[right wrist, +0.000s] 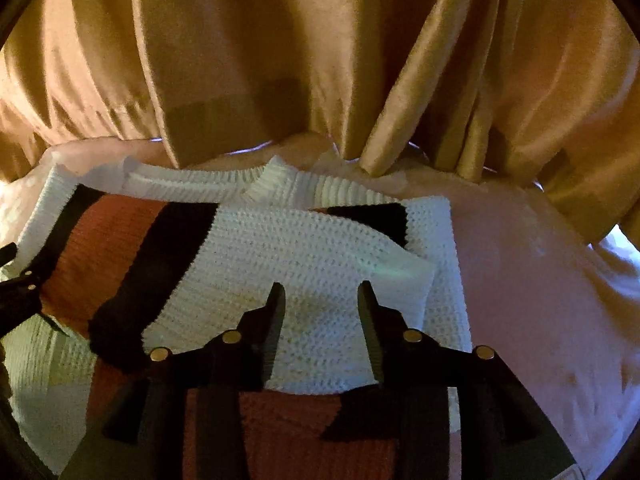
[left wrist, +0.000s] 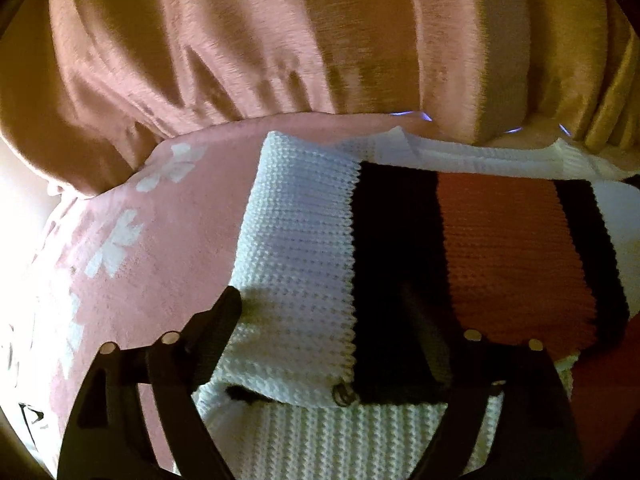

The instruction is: Fold small clothes

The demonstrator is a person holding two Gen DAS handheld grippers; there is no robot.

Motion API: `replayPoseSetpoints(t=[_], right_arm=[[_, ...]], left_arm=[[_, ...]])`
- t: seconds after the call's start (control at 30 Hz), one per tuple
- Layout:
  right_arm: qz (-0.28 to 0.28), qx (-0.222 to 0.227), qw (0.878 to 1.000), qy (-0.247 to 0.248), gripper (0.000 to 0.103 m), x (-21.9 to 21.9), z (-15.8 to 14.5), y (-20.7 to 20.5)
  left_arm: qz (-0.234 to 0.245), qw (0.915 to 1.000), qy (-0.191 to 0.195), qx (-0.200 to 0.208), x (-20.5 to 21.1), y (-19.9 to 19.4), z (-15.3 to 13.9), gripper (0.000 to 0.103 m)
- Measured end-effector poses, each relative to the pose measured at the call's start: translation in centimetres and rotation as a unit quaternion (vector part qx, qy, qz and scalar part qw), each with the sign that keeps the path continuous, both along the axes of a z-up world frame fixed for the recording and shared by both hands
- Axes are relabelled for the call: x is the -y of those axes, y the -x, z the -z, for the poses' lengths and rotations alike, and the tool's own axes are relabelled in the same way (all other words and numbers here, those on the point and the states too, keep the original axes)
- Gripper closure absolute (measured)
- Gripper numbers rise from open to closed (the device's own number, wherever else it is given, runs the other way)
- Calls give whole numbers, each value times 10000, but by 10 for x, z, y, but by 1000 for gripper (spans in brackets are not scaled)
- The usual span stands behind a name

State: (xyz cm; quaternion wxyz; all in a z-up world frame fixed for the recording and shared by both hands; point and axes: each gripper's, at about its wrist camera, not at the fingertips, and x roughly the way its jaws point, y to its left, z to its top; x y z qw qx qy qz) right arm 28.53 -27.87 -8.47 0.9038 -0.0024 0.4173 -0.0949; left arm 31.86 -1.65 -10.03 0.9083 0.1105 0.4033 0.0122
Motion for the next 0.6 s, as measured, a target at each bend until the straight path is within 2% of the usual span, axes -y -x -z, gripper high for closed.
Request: replayPoseSetpoints(t=[0.2, 0.37, 0.47, 0.6], right_arm=[[504, 64, 9985, -198, 62, 37, 2, 1], [317, -79, 9994, -108, 60, 38, 19, -10], [318, -137, 9990, -291, 61, 43, 10, -17], [339, 169, 9981, -496, 61, 37, -15, 25]], left_arm=[[-89, 9999, 122, -30, -14, -5, 6, 17], [-147, 9996, 252, -55, -21, -7, 8, 14], [-169, 9994, 295, -77, -22, -7, 7, 14], [-63, 9998, 189, 13, -20, 7, -3, 15]])
